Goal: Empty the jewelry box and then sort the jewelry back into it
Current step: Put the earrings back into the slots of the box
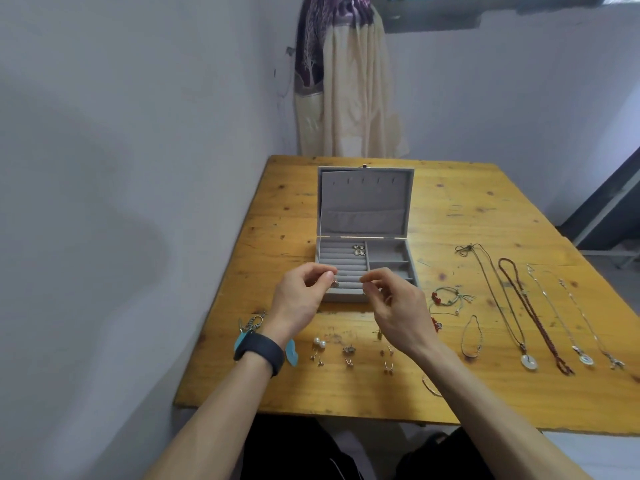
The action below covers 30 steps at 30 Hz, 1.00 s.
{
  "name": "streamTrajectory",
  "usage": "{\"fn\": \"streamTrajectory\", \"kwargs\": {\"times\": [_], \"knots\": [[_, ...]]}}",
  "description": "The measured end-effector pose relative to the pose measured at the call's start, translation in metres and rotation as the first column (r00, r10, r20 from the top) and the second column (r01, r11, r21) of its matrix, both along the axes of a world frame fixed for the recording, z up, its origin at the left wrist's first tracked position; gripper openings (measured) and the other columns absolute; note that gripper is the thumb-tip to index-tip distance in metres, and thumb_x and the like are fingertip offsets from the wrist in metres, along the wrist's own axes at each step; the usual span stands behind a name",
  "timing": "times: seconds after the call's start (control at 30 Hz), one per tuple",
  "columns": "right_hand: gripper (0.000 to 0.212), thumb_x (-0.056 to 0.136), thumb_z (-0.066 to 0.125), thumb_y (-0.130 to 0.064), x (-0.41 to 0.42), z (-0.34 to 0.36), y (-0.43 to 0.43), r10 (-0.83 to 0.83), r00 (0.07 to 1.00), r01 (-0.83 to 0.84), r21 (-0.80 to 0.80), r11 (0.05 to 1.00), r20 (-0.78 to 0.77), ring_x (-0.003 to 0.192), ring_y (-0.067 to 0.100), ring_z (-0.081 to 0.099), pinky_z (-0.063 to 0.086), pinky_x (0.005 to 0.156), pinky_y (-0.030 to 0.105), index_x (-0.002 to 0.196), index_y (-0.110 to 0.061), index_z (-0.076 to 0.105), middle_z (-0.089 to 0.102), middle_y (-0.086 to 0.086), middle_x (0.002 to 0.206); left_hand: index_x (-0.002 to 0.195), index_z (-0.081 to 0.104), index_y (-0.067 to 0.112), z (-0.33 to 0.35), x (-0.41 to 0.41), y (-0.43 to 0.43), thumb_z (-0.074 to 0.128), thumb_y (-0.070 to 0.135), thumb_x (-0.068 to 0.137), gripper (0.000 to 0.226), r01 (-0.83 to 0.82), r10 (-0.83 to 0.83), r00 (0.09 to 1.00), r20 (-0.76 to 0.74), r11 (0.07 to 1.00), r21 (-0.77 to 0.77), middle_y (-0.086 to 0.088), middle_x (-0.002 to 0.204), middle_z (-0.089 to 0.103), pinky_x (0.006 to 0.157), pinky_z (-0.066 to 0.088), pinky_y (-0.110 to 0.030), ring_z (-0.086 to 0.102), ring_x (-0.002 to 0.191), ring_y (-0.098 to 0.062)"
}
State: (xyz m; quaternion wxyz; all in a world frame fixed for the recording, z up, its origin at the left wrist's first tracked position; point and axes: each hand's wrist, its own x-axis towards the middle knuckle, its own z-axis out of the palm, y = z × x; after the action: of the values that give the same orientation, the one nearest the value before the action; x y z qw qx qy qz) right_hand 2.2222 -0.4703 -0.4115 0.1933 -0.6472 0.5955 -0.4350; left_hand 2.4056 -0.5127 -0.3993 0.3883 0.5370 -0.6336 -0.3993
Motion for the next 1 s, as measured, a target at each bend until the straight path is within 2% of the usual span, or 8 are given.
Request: {"fn": "streamTrajectory", "kwargs": {"times": [0.13,0.3,0.43,0.63,0.77,0.93,1.0], "knots": [[0.012,0.096,0.064,-0.021,-0.005,0.001,0.001,0.011,1.000,-0.011,-0.013,1.000,0.005,0.081,-0.002,0.061,0.048,0.069,0.011,0.104,-0.021,0.073,0.069,-0.012,0.090,0.106,0.073,0.022,0.002,-0.006,0.001,0.067,0.025,0.094,0.014,0.024,-0.023,0.997,-0.079,1.000,0.018,0.010,0.093,0.077,0.091,0.058,-0.036,0.070,0.095,-0.002],[0.015,0.094,0.066,-0.017,-0.011,0.001,0.003,0.023,0.999,-0.022,-0.023,0.999,0.030,0.085,-0.003,0.063,0.047,0.071,0.008,0.107,-0.020,0.074,0.071,-0.013,0.094,0.108,0.074,0.017,0.007,-0.010,0.002,0.069,0.021,0.093,0.016,0.054,-0.048,0.986,-0.158,0.998,0.036,0.005,0.096,0.077,0.093,0.057,-0.033,0.071,0.096,-0.005],[0.016,0.093,0.068,-0.017,-0.017,0.001,0.000,0.033,0.997,-0.031,-0.031,0.999,0.066,0.087,-0.001,0.066,0.053,0.074,0.014,0.107,-0.021,0.075,0.073,-0.015,0.094,0.108,0.075,0.017,0.009,-0.011,-0.002,0.070,0.019,0.092,0.017,0.076,-0.063,0.976,-0.208,0.996,0.056,0.005,0.098,0.078,0.094,0.055,-0.029,0.071,0.099,-0.006],[0.012,0.091,0.071,-0.019,-0.020,0.002,-0.012,0.044,0.985,-0.039,-0.030,0.999,0.168,0.086,0.003,0.069,0.053,0.074,0.015,0.103,-0.020,0.075,0.073,-0.015,0.090,0.108,0.073,0.015,0.003,-0.015,-0.014,0.070,0.021,0.092,0.017,0.080,-0.064,0.963,-0.261,0.995,0.051,0.004,0.097,0.078,0.083,0.056,-0.023,0.072,0.096,-0.009],[0.011,0.092,0.070,-0.019,-0.023,0.004,-0.024,0.065,0.985,-0.063,-0.017,0.998,0.159,0.086,0.002,0.067,0.052,0.073,0.013,0.102,-0.022,0.074,0.073,-0.015,0.090,0.108,0.073,0.014,0.001,-0.017,-0.027,0.071,0.021,0.091,0.019,0.102,-0.088,0.969,-0.229,0.993,0.051,0.003,0.097,0.078,0.087,0.057,-0.025,0.072,0.097,-0.009],[0.011,0.093,0.068,-0.018,-0.029,0.004,-0.037,0.068,0.998,-0.067,-0.061,0.996,0.009,0.084,0.000,0.065,0.049,0.070,0.011,0.103,-0.022,0.072,0.069,-0.018,0.089,0.101,0.077,0.025,-0.003,-0.013,-0.042,0.074,0.027,0.088,0.013,0.112,-0.111,0.989,-0.098,0.994,-0.002,0.009,0.093,0.077,0.088,0.058,-0.034,0.071,0.094,-0.007],[0.011,0.093,0.067,-0.018,-0.030,0.003,-0.041,0.065,0.998,-0.065,-0.063,0.996,-0.001,0.084,0.000,0.064,0.048,0.071,0.010,0.102,-0.021,0.072,0.069,-0.017,0.089,0.101,0.077,0.026,-0.004,-0.013,-0.047,0.073,0.028,0.089,0.013,0.093,-0.094,0.991,-0.091,0.995,-0.019,0.011,0.094,0.076,0.088,0.058,-0.034,0.070,0.095,-0.006]]}}
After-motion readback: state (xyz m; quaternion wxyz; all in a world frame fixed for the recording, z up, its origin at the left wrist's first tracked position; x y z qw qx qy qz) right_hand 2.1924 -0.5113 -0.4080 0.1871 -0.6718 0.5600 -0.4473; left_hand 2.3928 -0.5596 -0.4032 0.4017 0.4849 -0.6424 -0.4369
